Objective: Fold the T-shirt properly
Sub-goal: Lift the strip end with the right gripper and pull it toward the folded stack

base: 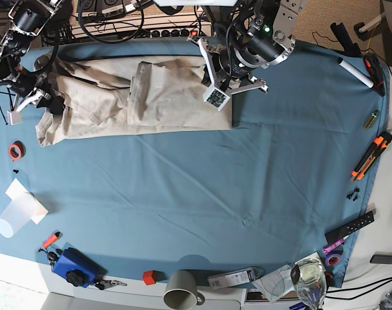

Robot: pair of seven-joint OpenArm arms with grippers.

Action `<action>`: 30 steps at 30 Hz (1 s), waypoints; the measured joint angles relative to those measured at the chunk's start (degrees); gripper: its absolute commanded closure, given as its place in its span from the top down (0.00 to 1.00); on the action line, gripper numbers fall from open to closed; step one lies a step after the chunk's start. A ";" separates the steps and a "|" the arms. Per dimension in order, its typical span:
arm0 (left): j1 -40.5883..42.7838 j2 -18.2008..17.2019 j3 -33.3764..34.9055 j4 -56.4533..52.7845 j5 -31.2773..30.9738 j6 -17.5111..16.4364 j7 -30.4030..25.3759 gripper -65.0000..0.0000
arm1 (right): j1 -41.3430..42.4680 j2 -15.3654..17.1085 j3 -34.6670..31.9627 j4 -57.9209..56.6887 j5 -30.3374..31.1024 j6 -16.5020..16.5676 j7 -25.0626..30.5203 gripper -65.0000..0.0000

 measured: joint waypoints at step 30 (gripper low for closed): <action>8.48 -2.10 -0.02 9.57 1.11 0.20 1.14 0.00 | 1.33 8.72 9.42 8.11 2.12 -1.20 -7.32 0.00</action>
